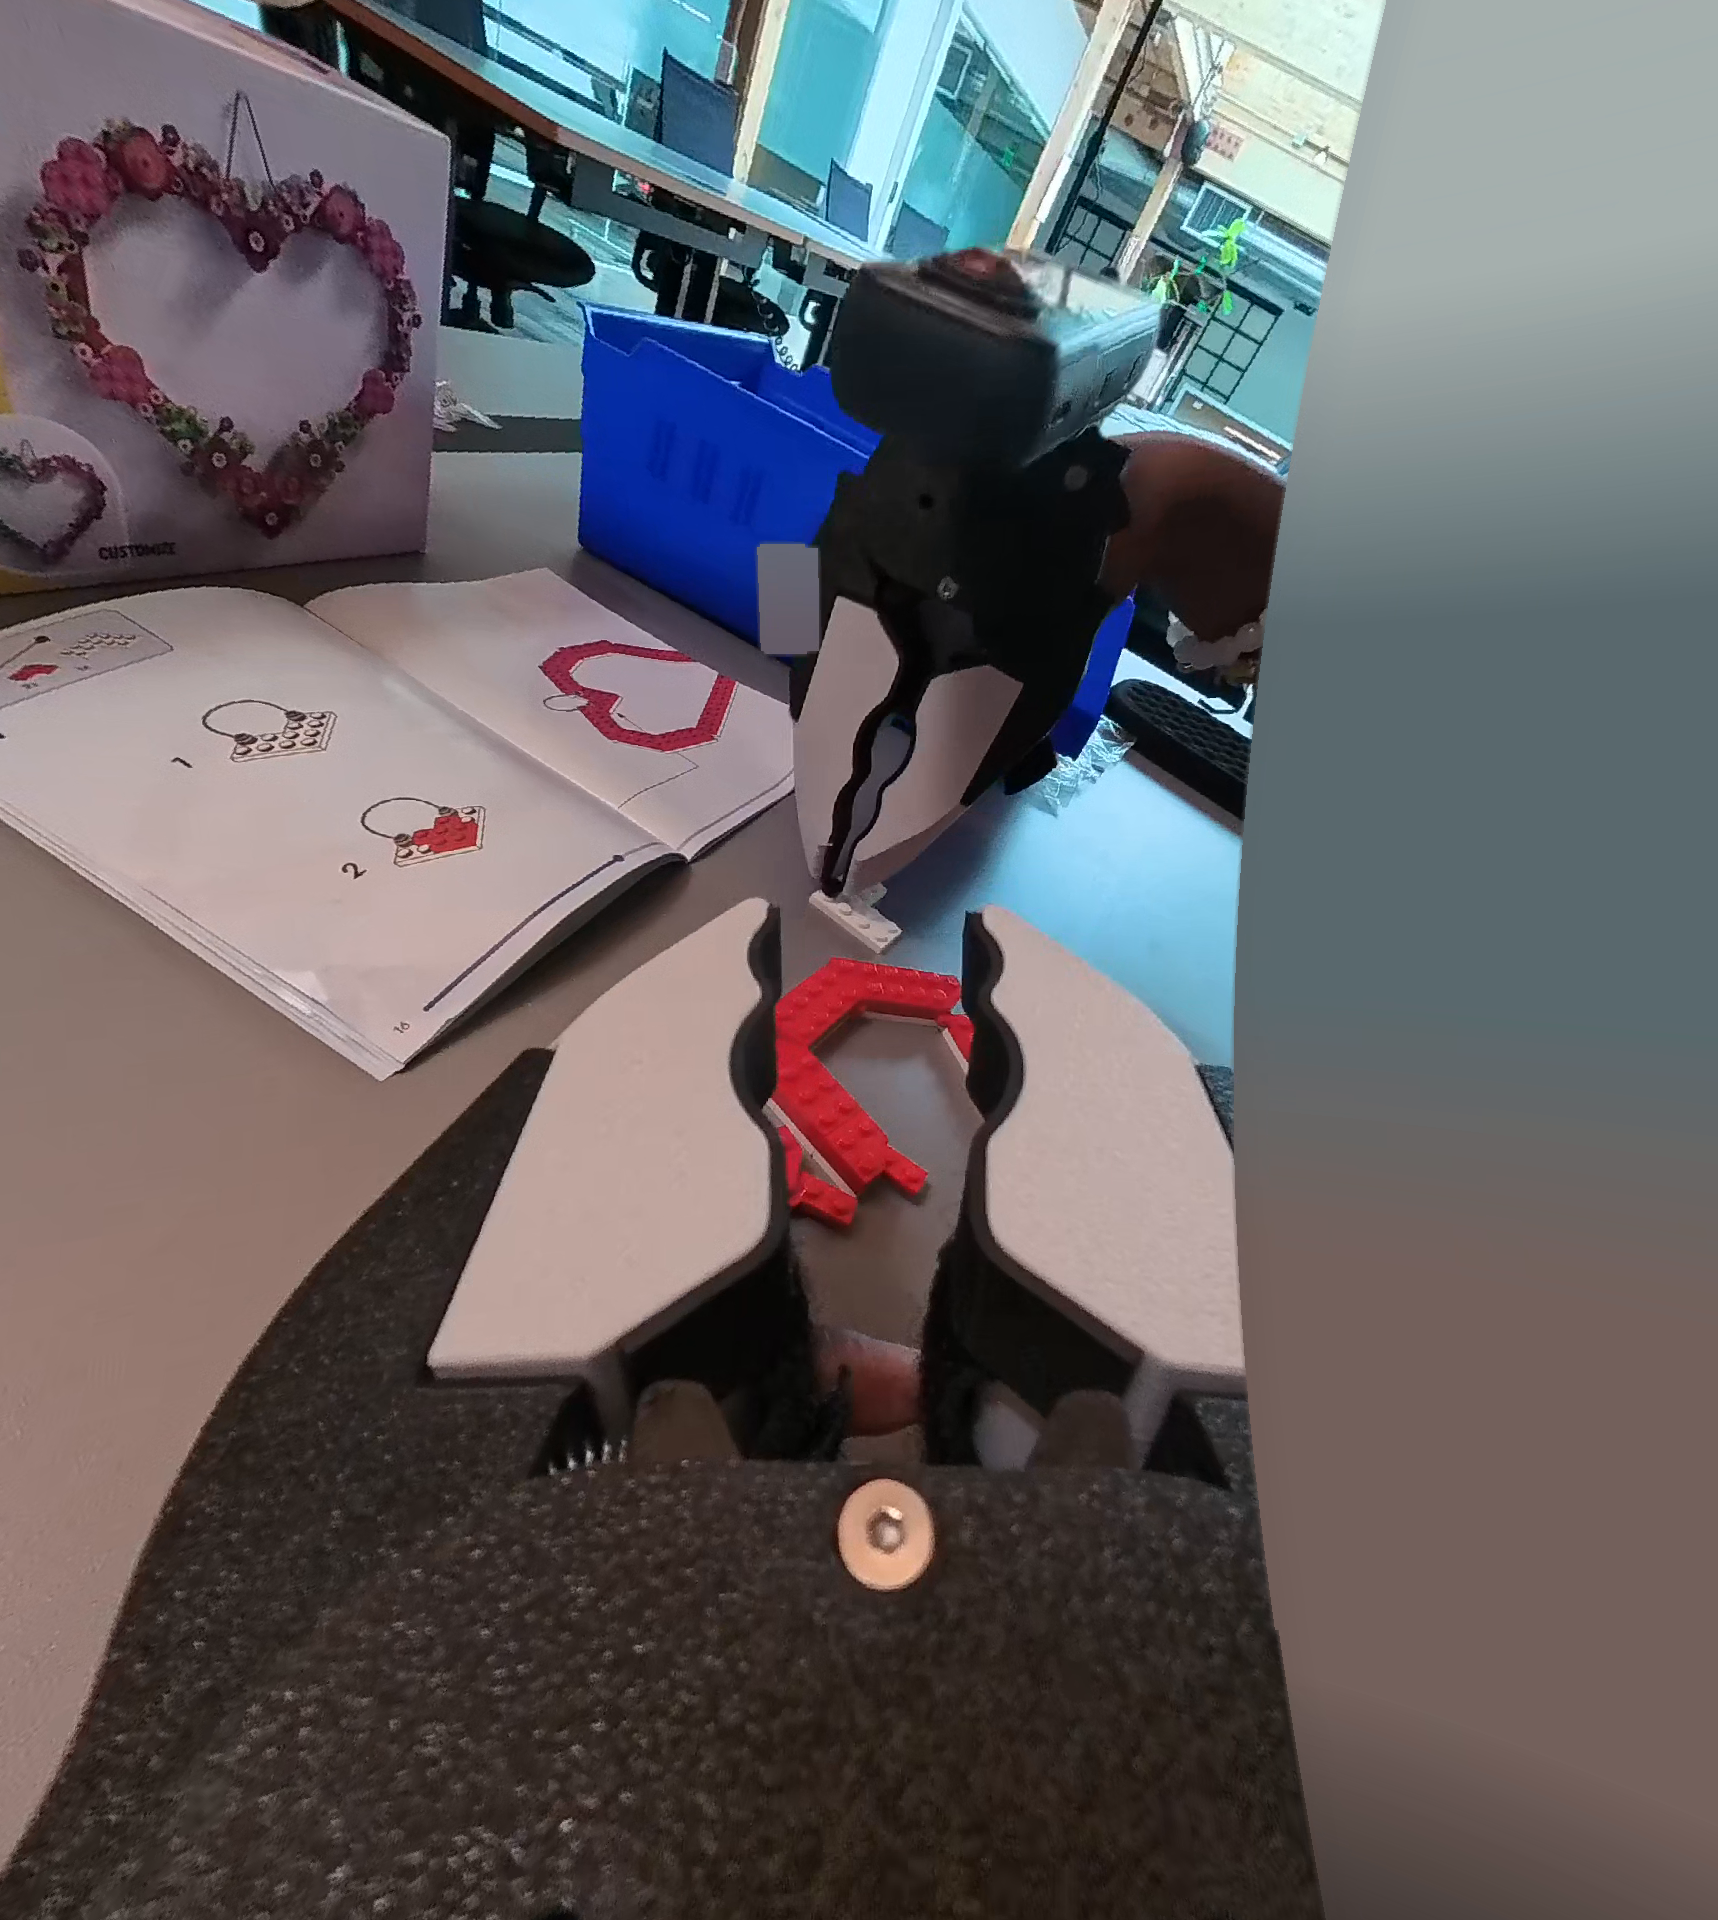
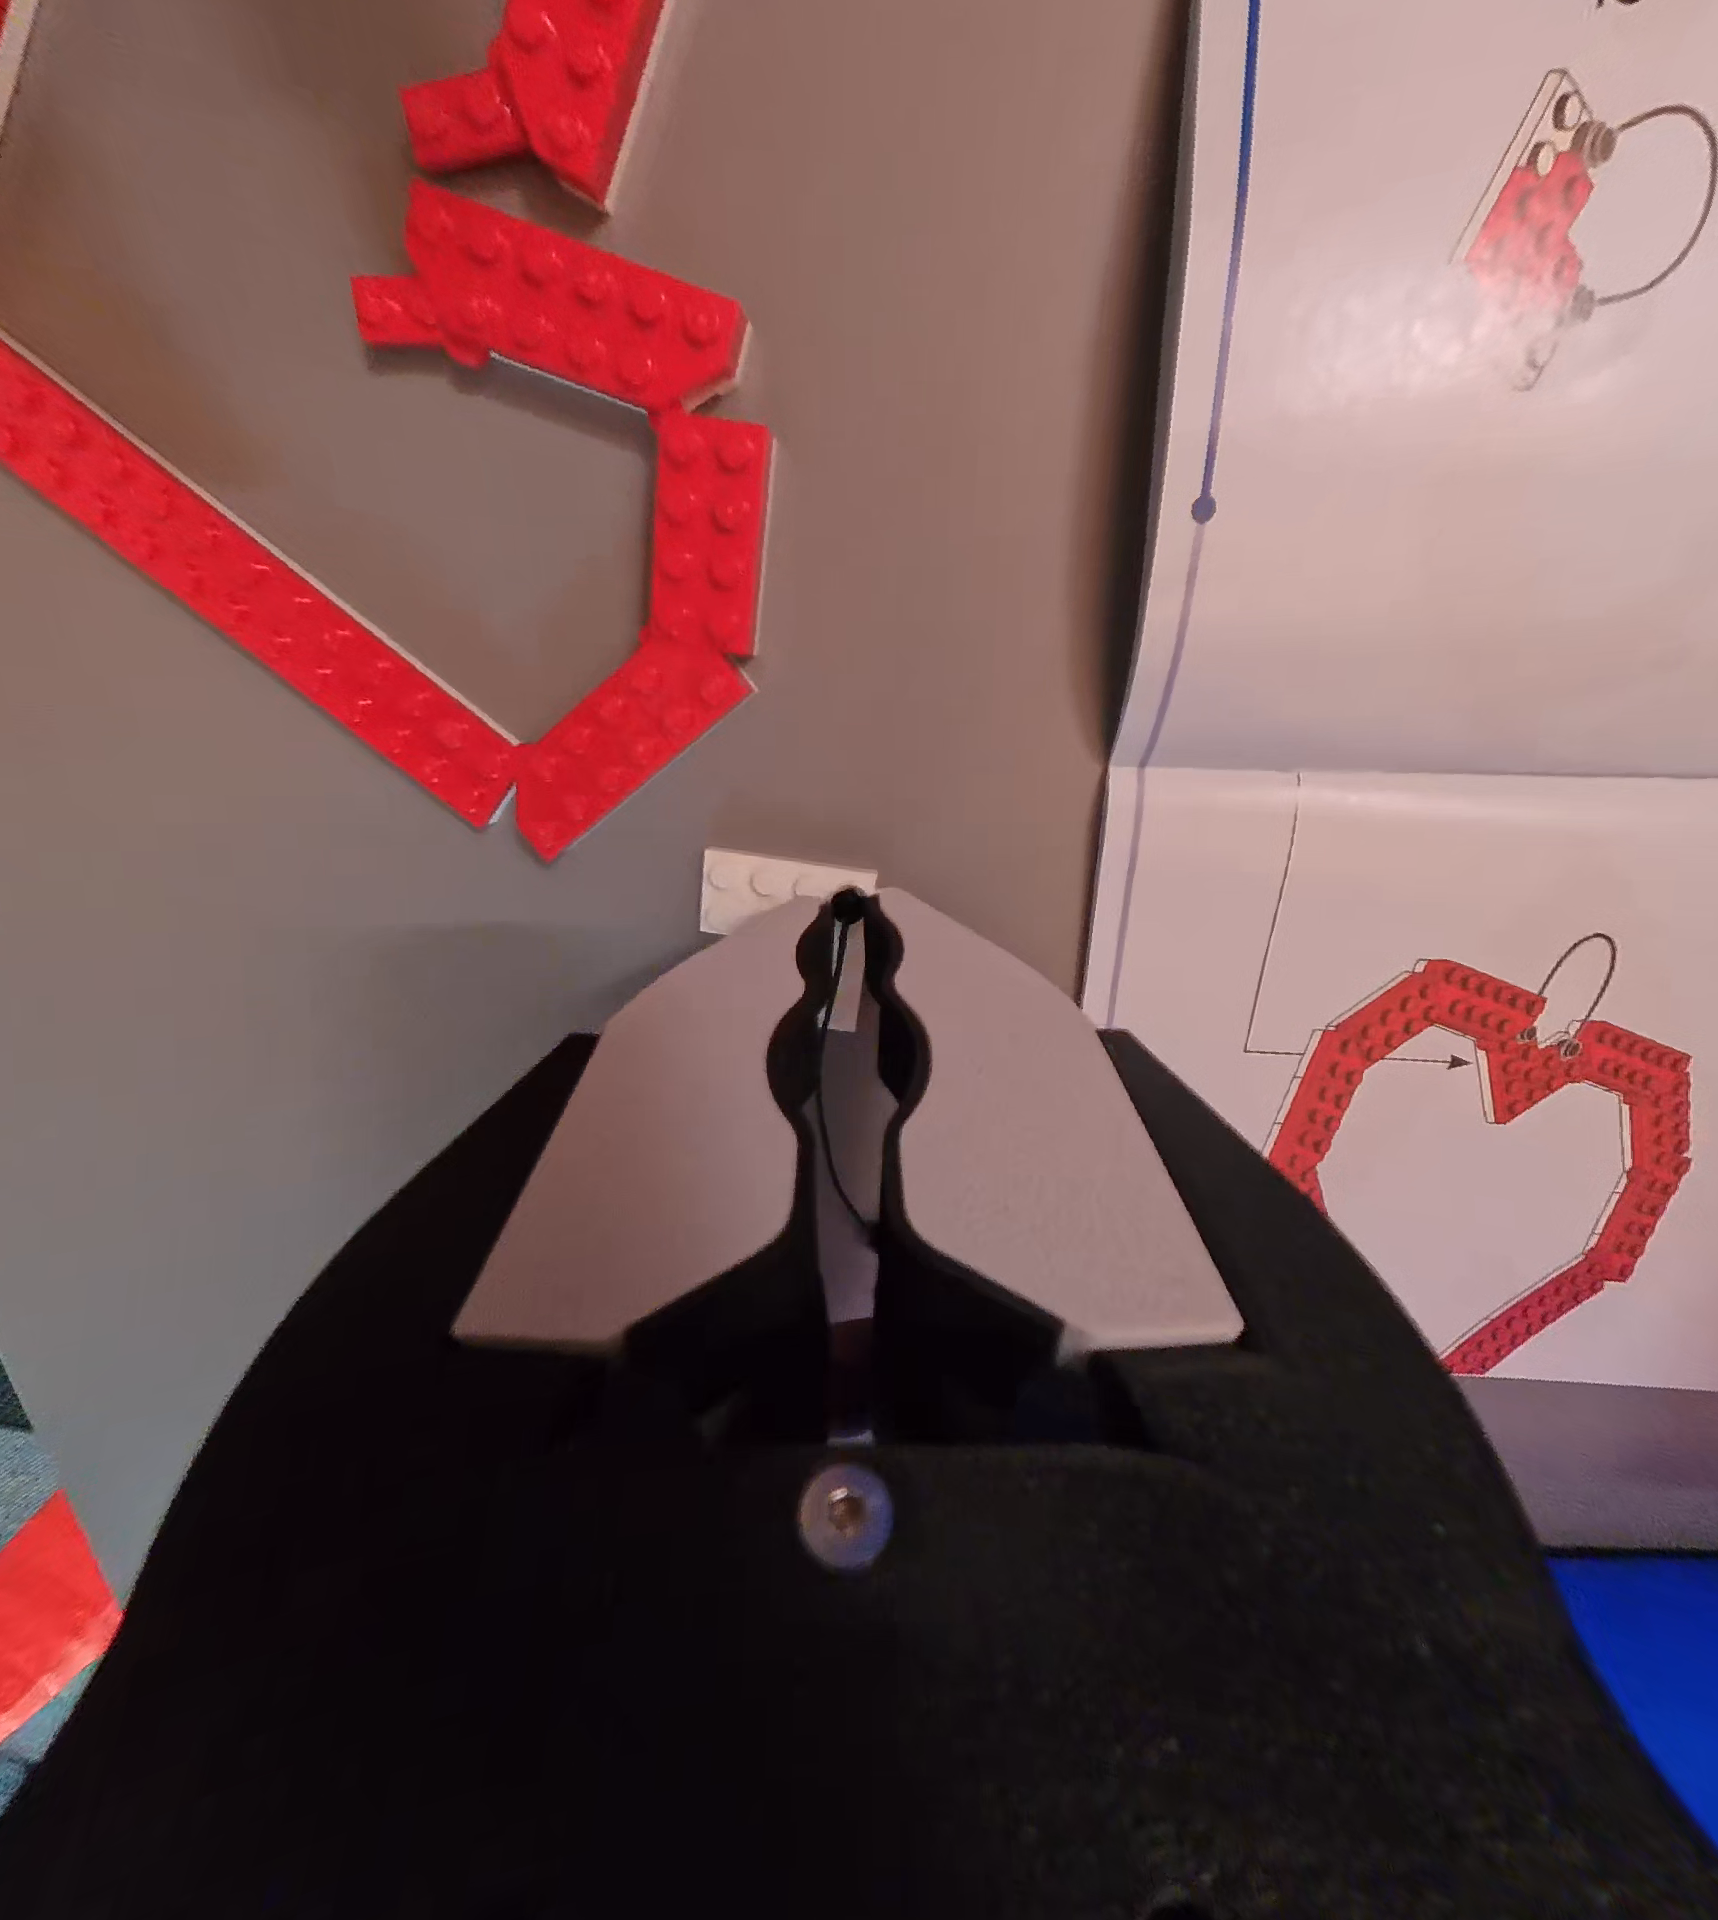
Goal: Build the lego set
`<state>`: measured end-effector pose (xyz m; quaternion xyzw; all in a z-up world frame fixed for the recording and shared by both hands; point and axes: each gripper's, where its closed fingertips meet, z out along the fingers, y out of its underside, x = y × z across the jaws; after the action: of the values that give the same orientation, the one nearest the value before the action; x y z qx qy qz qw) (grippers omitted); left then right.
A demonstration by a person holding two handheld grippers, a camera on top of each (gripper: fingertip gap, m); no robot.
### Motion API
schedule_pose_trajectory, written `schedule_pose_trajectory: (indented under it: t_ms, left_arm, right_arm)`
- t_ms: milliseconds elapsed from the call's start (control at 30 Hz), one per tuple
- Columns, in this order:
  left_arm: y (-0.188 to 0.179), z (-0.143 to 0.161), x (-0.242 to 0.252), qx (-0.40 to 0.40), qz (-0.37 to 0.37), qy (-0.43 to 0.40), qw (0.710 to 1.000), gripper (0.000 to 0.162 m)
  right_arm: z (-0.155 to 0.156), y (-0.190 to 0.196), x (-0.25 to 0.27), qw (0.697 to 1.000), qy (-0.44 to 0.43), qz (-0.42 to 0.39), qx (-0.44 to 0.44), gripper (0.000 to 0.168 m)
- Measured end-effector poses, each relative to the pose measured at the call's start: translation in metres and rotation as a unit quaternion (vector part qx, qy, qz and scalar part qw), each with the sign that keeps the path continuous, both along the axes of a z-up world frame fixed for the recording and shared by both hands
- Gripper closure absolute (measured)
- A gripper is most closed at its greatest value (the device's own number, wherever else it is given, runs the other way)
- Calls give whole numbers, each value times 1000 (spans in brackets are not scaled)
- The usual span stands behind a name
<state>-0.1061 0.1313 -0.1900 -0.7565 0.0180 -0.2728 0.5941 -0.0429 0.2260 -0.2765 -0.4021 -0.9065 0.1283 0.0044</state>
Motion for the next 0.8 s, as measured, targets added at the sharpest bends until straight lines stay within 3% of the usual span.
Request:
schedule_pose_trajectory:
  t_ms: [500,800]
  left_arm:
    - [0,1,1,1,-2,-2,1000,130]
    - [0,-1,3,-3,-8,-5,1000,129]
  right_arm:
    - [-3,-3,-1,999,-52,-14,-11,163]
    - [-3,-4,-1,992,-82,2,97,163]
